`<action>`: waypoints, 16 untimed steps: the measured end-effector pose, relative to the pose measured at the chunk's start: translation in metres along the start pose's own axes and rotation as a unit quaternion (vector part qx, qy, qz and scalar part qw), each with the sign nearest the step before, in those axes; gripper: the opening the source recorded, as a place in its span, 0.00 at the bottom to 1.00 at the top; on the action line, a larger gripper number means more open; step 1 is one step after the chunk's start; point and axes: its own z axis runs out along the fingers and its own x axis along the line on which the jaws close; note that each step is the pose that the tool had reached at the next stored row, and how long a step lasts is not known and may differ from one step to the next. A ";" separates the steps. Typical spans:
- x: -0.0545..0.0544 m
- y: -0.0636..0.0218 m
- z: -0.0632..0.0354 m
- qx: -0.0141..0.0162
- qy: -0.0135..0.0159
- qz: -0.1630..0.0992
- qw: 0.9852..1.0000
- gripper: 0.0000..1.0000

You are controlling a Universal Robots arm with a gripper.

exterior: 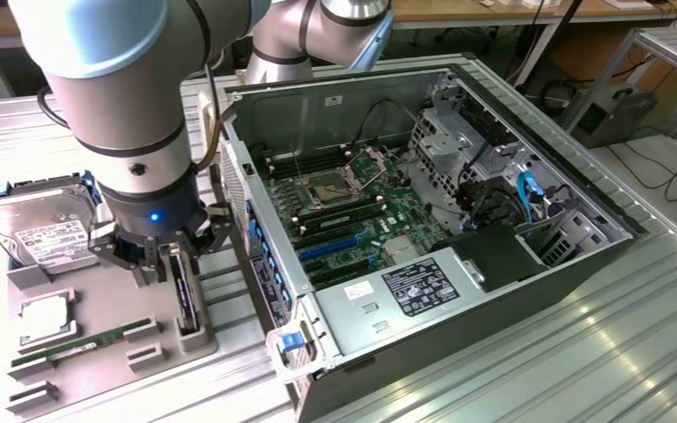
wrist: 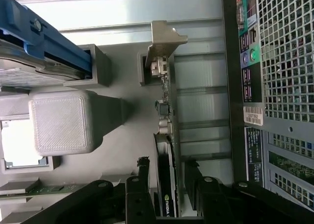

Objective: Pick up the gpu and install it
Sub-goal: 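Pick up the gpu and move the gpu toward the slot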

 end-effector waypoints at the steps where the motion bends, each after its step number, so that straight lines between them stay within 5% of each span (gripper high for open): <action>1: 0.000 0.0001 0.0005 0.000 0.000 0.000 1.000 0.42; 16: 0.001 0.0038 0.0055 -0.001 0.000 0.000 1.000 0.42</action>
